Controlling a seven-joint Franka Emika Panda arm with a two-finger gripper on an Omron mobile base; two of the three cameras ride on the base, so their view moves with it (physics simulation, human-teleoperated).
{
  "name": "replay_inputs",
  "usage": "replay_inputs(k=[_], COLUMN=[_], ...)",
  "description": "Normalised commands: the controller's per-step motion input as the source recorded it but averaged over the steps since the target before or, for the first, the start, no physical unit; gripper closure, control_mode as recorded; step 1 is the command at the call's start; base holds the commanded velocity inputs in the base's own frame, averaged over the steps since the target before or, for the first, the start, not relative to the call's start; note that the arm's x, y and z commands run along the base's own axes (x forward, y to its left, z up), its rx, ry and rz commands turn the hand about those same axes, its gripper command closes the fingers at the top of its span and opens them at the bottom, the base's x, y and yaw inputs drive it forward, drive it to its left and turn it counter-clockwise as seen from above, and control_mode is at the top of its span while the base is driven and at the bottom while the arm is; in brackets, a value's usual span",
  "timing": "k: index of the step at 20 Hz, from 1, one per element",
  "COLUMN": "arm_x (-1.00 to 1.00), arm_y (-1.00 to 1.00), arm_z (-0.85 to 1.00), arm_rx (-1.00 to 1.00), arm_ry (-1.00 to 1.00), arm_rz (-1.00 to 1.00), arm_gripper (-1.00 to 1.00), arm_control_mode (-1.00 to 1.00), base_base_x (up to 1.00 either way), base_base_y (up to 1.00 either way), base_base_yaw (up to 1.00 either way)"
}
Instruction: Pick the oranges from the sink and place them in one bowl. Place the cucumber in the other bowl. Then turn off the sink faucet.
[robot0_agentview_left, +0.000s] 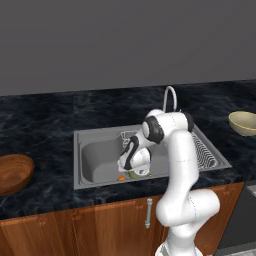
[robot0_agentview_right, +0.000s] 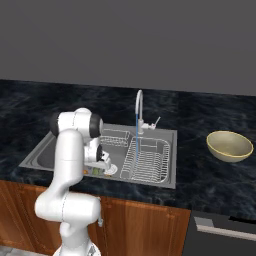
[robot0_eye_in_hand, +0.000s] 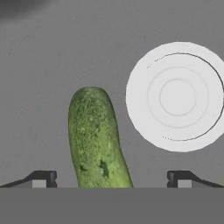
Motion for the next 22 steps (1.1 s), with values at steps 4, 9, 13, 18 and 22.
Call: replay_inputs(k=[4,9,13,18,22], arm_x=[0.01,0.00,0.00,0.00,0.00], arm_y=[0.11,0.02,0.03,0.04,0.00], arm_z=[-0.41,-0.36,-0.34,-0.08,0.00], arm_rx=[0.00,0.00,0.00,0.00,0.00], arm_ry=[0.00,0.00,0.00,0.00,0.00], arm_rz=[0.00,0.00,0.00,0.00,0.01], arm_gripper=[-1.00,-1.00,1.00,1.00,1.00], arm_control_mode=[-1.00,-1.00,-1.00,-1.00,-1.00], base_base_x=[0.00,0.00,0.00,0.00,0.00], base_base_y=[0.00,0.00,0.00,0.00,0.00], base_base_yaw=[0.00,0.00,0.00,0.00,0.00])
